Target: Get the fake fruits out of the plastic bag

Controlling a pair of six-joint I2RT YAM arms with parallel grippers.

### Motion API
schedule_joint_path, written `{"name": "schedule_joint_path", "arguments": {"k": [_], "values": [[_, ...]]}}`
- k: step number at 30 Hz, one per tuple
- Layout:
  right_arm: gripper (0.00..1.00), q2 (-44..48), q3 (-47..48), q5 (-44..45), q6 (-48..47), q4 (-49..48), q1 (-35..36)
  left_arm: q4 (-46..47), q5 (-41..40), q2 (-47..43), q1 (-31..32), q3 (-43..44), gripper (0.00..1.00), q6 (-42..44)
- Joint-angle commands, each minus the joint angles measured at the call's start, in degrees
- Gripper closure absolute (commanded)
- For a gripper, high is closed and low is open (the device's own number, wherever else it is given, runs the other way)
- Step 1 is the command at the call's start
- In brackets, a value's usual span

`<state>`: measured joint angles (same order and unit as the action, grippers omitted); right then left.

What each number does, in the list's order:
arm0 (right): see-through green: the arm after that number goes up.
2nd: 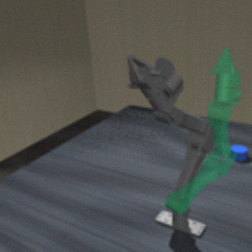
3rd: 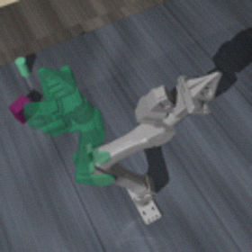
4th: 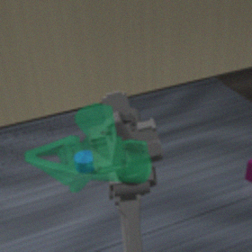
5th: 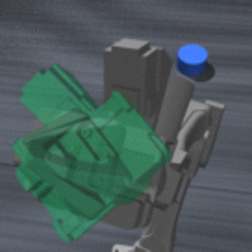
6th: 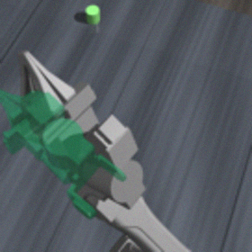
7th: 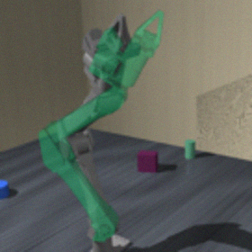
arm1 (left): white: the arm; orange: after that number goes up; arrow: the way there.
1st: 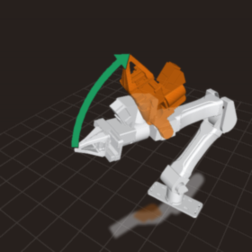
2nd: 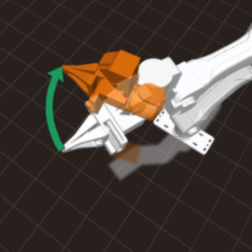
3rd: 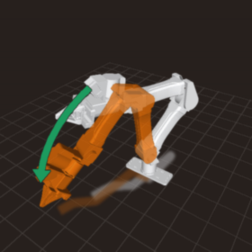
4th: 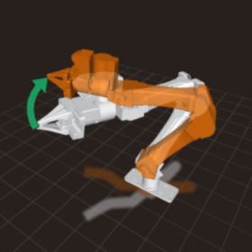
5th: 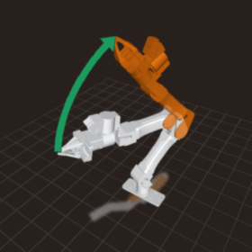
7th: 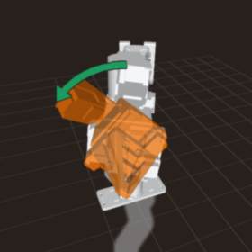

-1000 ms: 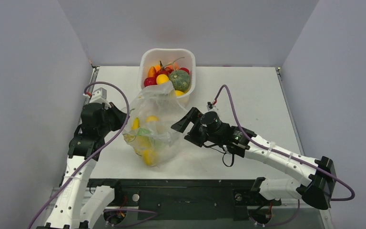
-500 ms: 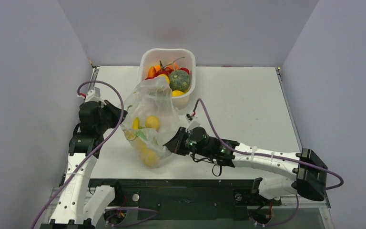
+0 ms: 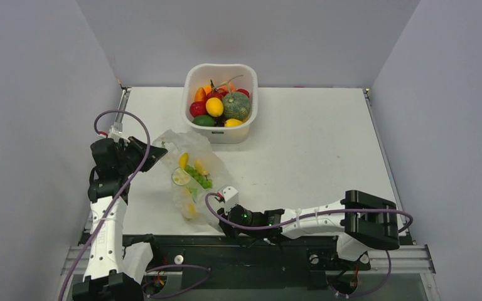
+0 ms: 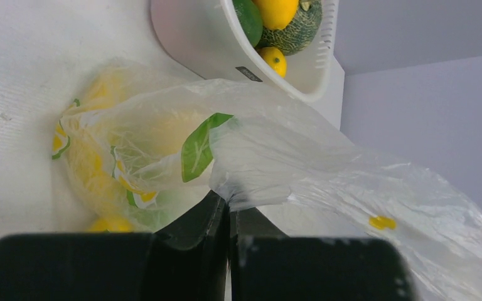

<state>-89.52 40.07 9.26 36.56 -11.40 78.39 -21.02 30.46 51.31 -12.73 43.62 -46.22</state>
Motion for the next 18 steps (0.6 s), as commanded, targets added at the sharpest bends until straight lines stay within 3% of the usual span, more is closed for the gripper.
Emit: {"name": "schedule_joint_path", "arguments": {"k": [1,4,7,11,18], "values": [[0.78,5.3,4.4,1.5,-6.8,8.1,1.2,3.9,3.3,-3.9,-0.9,0.3,1.00,3.6],[0.61,9.4,4.8,1.0,-8.1,10.7,1.2,-3.7,2.1,-4.3,-0.9,2.2,0.99,8.2],[0.47,15.1,6.2,3.1,-9.3,17.7,1.2,-12.4,-0.6,-4.6,-0.7,5.6,0.82,12.0],[0.40,21.9,8.2,6.5,-10.9,24.4,1.0,-19.2,-4.0,-7.4,-0.6,8.2,0.61,14.8],[0.37,29.1,12.9,8.1,-13.9,31.1,-1.8,-20.8,-6.5,-14.2,3.1,5.6,0.53,11.7]]}}
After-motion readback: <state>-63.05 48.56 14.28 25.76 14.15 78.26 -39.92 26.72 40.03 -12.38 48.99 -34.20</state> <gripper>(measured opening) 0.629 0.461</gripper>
